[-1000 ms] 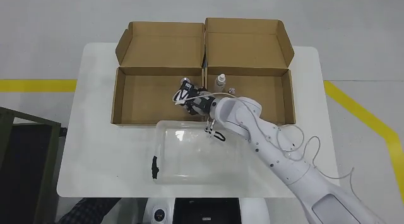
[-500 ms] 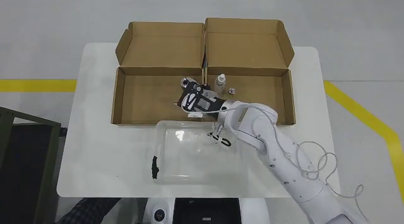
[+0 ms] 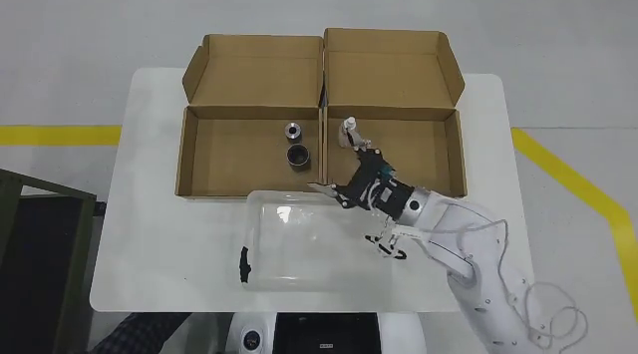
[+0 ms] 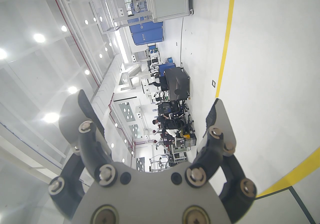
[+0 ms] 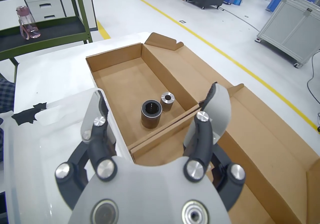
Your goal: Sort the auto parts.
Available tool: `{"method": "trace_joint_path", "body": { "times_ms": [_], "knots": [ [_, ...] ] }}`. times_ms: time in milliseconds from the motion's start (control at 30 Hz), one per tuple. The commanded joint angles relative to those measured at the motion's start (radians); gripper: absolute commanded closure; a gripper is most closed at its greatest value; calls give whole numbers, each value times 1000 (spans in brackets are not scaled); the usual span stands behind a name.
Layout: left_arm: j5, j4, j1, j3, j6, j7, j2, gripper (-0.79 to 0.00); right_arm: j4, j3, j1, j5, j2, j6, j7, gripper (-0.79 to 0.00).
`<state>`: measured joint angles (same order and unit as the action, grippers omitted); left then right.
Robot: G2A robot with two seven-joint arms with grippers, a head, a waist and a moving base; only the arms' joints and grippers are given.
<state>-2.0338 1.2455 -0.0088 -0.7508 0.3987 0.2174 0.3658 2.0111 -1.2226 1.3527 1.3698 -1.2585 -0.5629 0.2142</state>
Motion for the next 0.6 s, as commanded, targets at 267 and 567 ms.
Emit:
{"method": "trace_joint_path", "body": {
  "times_ms": [267, 567],
  "knots": [
    [0, 0, 0, 0, 0, 0, 0, -785, -4, -250, 208, -3, 35, -26, -222, -757],
    [0, 0, 0, 0, 0, 0, 0, -785, -39, -415, 328, -38, 51, -30, -359, -785]
  ]
}}
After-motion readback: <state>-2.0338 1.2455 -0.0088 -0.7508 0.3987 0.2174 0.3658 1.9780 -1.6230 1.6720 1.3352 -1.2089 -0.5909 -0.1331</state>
